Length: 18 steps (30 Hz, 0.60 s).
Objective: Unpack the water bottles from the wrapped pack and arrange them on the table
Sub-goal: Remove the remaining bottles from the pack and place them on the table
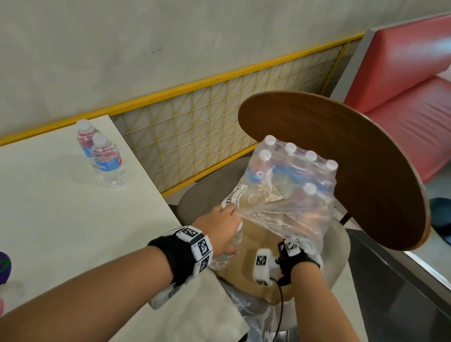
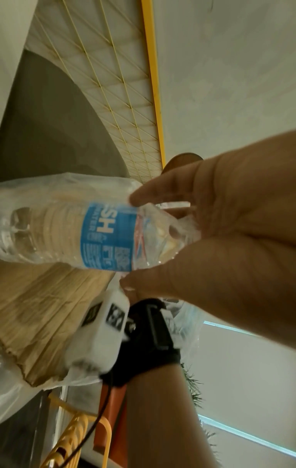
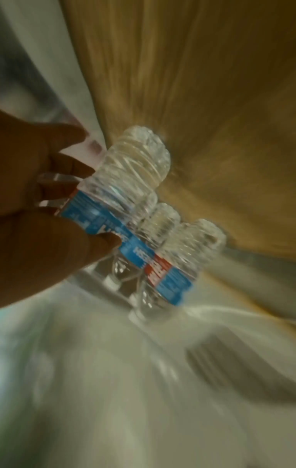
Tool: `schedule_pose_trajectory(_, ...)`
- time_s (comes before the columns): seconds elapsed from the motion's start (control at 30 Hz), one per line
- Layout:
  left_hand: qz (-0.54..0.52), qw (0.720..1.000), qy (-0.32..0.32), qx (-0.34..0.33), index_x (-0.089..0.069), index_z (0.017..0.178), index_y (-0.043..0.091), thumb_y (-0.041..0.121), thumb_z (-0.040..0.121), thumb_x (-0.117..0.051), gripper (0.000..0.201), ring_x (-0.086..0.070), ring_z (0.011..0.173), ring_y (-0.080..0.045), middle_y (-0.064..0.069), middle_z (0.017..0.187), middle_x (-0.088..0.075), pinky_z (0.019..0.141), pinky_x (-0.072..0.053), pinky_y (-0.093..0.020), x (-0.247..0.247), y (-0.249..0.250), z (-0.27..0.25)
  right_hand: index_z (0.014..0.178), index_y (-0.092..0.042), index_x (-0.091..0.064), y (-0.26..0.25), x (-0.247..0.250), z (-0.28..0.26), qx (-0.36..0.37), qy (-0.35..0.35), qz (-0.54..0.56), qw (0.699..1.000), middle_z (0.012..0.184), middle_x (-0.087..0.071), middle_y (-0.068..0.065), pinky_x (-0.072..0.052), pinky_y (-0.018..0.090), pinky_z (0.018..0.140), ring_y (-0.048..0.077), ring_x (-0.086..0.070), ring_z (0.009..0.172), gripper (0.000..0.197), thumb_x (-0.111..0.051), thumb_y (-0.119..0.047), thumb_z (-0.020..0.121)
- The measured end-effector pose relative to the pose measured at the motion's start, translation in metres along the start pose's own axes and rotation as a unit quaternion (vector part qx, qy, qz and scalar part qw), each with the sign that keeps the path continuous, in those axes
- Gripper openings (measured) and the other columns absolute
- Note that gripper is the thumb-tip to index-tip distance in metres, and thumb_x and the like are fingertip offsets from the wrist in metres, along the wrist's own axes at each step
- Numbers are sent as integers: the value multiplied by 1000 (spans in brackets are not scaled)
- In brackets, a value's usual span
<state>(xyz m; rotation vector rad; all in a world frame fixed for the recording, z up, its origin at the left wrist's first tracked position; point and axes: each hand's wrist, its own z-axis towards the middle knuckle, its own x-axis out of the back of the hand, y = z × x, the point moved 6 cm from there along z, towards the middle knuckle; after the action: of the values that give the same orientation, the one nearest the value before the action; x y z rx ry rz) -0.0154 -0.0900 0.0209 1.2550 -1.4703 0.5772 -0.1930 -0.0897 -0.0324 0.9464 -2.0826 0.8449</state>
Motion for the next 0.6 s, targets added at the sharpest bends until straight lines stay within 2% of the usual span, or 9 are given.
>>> schedule_pose_trajectory(0.07,50,997,54,-8,-48,119,17,53,77,-66,59,-36,117,-25,-4,131,-32,86,-45,-35,7,-3,-5,151,-13,-7,-2,-8,-7,16,31,79,996,158,-14,10,-30,35,111,26,-23,142,64,-42,-25,99)
schedule_pose_trajectory(0.13,82,992,92,-21,-48,119,21,65,81,-52,58,-39,108,-23,-5,122,-33,79,-41,-32,14,-9,-15,145,-7,-28,-8,-14,-23,2,4,176,984,149,-35,13,-32,31,107,26,-37,135,55,-49,-22,97)
schedule_pose_trajectory(0.23,28,998,53,-11,-42,129,28,58,92,-38,48,-51,96,-26,-6,115,-39,68,-40,-32,12,-30,-34,130,-13,-53,-19,-16,-41,71,10,216,974,132,-56,11,-35,27,99,26,-50,120,43,-54,-35,93)
schedule_pose_trajectory(0.33,16,1000,13,-8,-39,135,29,48,97,-37,42,-60,94,-32,-9,109,-55,70,-42,-33,10,-46,-49,119,-16,-60,-23,-25,-67,157,48,196,967,113,-62,-1,-28,-1,71,13,-48,93,46,-68,-40,81)
schedule_pose_trajectory(0.37,2,1000,19,-8,-42,131,24,45,97,-38,40,-59,96,-33,-10,108,-58,71,-43,-35,13,-50,-53,120,-17,-57,-29,-28,-79,212,68,177,959,109,-55,-7,-26,-3,70,9,-46,94,54,-70,-42,74)
schedule_pose_trajectory(0.4,-21,999,27,-6,-45,125,18,42,97,-41,37,-59,96,-33,-11,108,-59,73,-45,-37,16,-52,-57,120,-19,-54,-34,-35,-89,260,75,166,948,108,-49,-8,-29,-2,78,9,-46,96,63,-68,-47,66)
schedule_pose_trajectory(0.43,-42,998,35,-5,-46,119,13,39,97,-44,34,-58,96,-33,-12,107,-60,74,-46,-39,20,-55,-61,120,-20,-52,-38,-44,-97,305,73,165,935,108,-47,-8,-36,8,88,12,-49,98,70,-64,-51,59)
schedule_pose_trajectory(0.5,-68,997,37,-6,-46,112,9,35,96,-47,31,-58,92,-32,-14,103,-60,75,-47,-40,23,-60,-70,119,-20,-52,-41,-61,-109,351,53,158,921,107,-47,-3,-45,31,90,17,-52,97,72,-59,-47,52)
schedule_pose_trajectory(0.6,-101,994,39,-14,-46,108,10,34,95,-51,28,-55,82,-29,-13,93,-61,73,-45,-37,29,-67,-87,118,-23,-53,-50,-75,-129,397,19,129,909,104,-47,-5,-46,33,84,14,-51,93,66,-62,-39,55)
